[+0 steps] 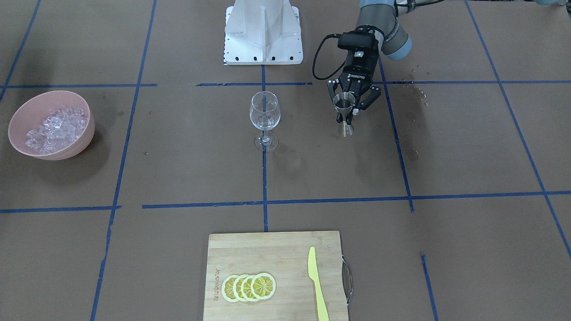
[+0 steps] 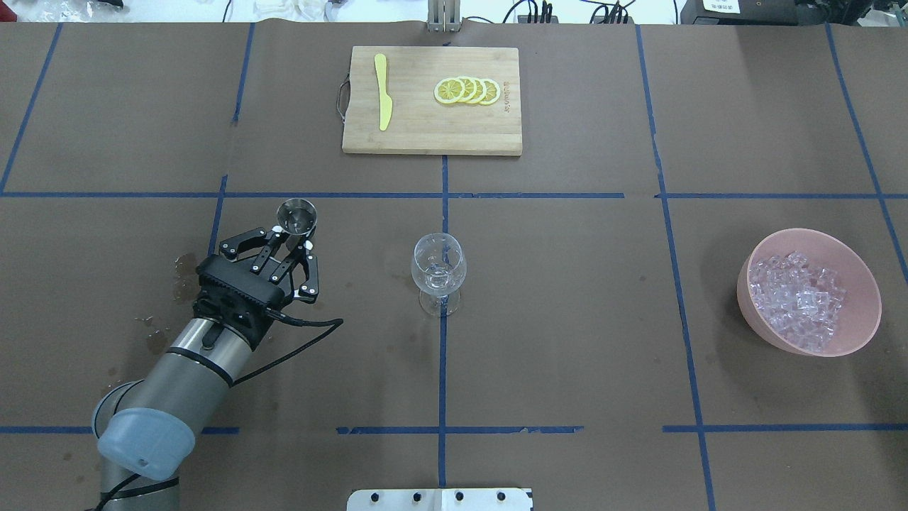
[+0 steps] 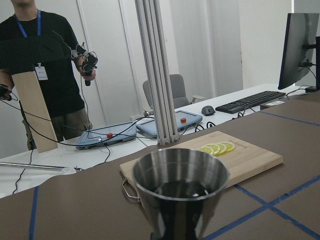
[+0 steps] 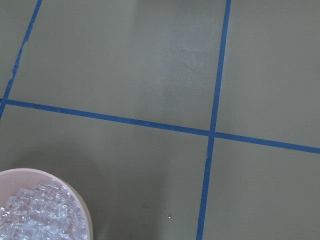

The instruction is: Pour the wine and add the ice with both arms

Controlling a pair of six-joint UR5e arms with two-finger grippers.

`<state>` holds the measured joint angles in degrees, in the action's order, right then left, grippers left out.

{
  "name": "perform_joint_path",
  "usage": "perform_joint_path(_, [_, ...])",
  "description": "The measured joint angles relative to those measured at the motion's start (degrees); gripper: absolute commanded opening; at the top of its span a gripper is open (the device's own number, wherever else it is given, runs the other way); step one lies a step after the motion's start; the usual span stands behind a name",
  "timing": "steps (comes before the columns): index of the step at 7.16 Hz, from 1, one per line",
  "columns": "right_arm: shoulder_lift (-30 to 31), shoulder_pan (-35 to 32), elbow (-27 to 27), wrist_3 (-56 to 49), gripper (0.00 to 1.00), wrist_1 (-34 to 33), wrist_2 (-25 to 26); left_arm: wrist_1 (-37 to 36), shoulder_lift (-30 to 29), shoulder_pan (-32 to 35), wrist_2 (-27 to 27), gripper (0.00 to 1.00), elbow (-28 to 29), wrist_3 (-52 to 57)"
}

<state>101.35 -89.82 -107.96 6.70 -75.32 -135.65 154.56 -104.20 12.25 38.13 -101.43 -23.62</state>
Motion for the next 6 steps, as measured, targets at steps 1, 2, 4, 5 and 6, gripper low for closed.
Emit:
perform_joint_path(1, [0.0,0.0,0.0,0.1,1.0,0.0,0.0,-4.3,-2.7,-0.1,0.0,0.0,-0.2,0.7])
perform_joint_path(2, [0.1,0.0,0.1,0.2,1.0,-0.1,0.1,-8.5,-5.2,-0.2,-0.1,0.0,-0.4,1.0])
perform_joint_path(4, [0.1,0.0,0.2,0.5,1.0,-0.1,0.2,-12.4,-7.7,-0.6,-0.1,0.0,-0.7,5.6])
perform_joint_path(5, [0.1,0.0,0.2,1.1,1.0,-0.1,0.2,-12.8,-8.6,-0.7,-0.1,0.0,-0.7,8.9])
perform_joint_path(6, [0.1,0.0,0.2,1.8,1.0,-0.1,0.1,-13.0,-9.4,-0.7,-0.1,0.0,-0.7,12.2])
